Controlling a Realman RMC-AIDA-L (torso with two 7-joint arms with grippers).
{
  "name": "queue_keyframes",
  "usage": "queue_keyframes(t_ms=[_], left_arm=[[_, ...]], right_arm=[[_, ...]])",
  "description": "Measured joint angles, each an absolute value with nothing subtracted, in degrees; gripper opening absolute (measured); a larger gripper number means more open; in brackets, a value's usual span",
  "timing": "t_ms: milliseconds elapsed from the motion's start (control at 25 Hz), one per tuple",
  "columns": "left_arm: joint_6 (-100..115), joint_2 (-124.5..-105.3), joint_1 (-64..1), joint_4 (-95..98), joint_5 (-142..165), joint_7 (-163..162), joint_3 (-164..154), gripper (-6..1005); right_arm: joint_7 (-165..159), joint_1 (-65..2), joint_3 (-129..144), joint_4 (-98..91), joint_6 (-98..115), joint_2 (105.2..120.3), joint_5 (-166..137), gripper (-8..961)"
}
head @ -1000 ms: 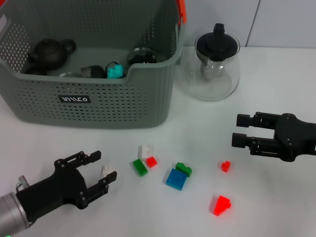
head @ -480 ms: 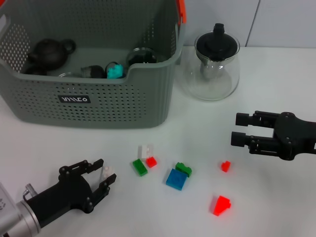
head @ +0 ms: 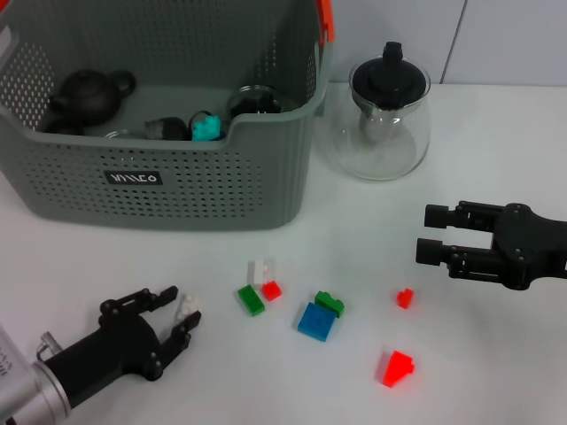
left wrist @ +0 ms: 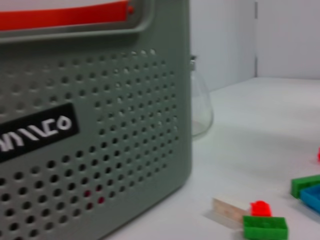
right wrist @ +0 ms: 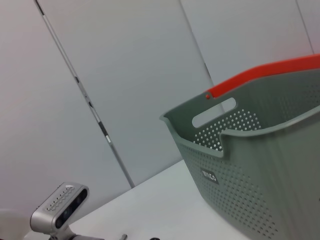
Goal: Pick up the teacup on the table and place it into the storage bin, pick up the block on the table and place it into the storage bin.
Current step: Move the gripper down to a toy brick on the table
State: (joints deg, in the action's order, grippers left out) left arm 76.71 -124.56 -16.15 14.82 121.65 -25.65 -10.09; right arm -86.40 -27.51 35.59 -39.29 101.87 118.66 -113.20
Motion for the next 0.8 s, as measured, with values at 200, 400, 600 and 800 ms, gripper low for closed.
queue_keyframes(t_ms=[200, 400, 600, 800], left_arm=[[77.14, -124.45, -15.92, 15.17, 121.64, -25.64, -8.55, 436], [77.17, -124.45, -15.91, 15.07, 121.8, -25.61, -8.61, 435], [77.24, -124.59, -15.91, 14.17, 122.22, -25.59, -8.78, 434], [76.8, -124.62, -15.83, 13.99, 121.9, -25.57, -8.53, 433]], right_arm=[[-86.44, -27.59, 35.59, -39.29, 101.87, 118.66, -113.2, 732], [-86.62, -27.64, 35.6, -39.29, 101.93, 118.65, -113.2, 732], [-86.74, -27.6, 35.6, -39.29, 102.03, 118.65, -113.2, 732], [-86.75, -27.56, 35.59, -39.29, 102.04, 118.66, -113.2, 732]])
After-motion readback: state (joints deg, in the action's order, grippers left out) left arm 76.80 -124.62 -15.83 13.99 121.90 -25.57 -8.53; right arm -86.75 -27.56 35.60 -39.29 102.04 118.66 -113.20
